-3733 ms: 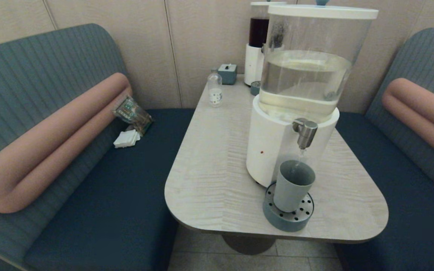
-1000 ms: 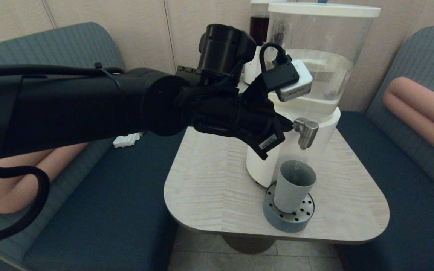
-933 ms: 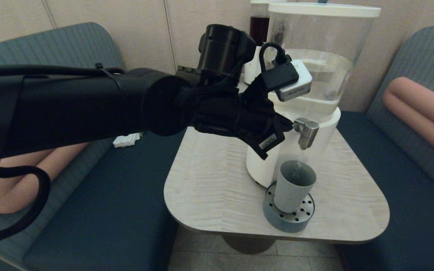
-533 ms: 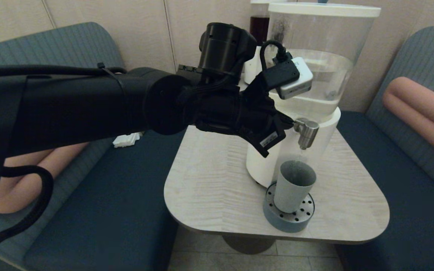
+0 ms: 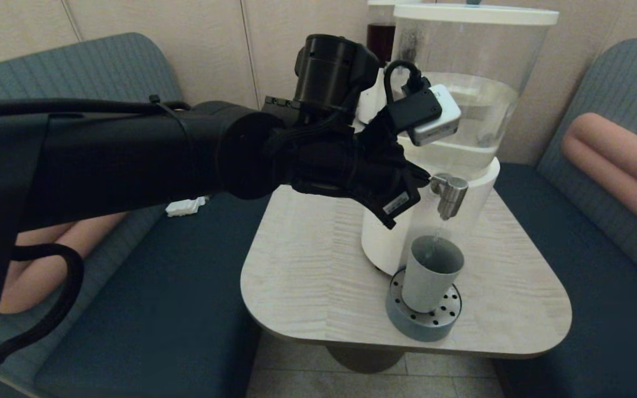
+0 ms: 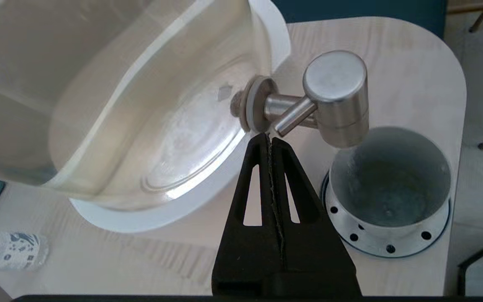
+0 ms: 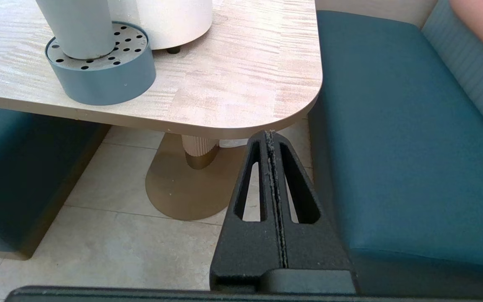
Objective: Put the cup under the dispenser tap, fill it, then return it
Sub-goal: Turn off the faucet
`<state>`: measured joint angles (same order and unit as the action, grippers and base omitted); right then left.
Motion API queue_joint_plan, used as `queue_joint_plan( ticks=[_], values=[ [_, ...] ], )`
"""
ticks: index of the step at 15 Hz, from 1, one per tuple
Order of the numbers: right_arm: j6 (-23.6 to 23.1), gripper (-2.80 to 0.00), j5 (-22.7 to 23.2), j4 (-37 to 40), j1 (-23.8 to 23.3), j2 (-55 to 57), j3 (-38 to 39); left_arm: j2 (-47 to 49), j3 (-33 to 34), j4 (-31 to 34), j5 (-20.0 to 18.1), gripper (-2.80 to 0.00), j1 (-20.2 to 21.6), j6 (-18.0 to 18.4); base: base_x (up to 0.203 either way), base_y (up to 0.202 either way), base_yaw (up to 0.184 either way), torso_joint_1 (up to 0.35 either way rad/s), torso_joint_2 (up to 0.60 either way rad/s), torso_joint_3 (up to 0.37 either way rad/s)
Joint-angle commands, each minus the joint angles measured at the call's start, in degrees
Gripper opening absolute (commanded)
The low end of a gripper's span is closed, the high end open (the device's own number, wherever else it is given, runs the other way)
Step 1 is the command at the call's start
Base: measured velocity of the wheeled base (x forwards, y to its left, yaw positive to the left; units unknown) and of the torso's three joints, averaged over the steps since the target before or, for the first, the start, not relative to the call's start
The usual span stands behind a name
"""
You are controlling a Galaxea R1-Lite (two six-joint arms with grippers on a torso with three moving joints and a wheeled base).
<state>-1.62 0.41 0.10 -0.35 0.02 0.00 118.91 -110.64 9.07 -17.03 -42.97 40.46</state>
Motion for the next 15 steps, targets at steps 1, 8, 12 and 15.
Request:
queue_joint_plan(
  ticks=[1,8,12,15],
  values=[
    [0.0,-2.80,0.0,0.0,0.0,0.0,0.1,0.2,0.0,-0.7,-0.1,-2.80,0.0,0.2,0.000,0.000,0.000,0.000,0.00,0.000],
    [0.0,-2.80,0.0,0.0,0.0,0.0,0.1,1.1,0.0,-3.4,-0.2,-2.80,-0.4,0.2,0.000,0.000,0.000,0.000,0.00,0.000],
    [0.0,-2.80,0.0,0.0,0.0,0.0,0.1,1.3,0.0,-3.6,0.0,-2.80,-0.4,0.1,0.000,0.000,0.000,0.000,0.00,0.000],
    [0.0,-2.80,0.0,0.0,0.0,0.0,0.1,0.9,0.1,-3.9,0.2,-2.80,-0.4,0.1,0.000,0.000,0.000,0.000,0.00,0.000]
  ],
)
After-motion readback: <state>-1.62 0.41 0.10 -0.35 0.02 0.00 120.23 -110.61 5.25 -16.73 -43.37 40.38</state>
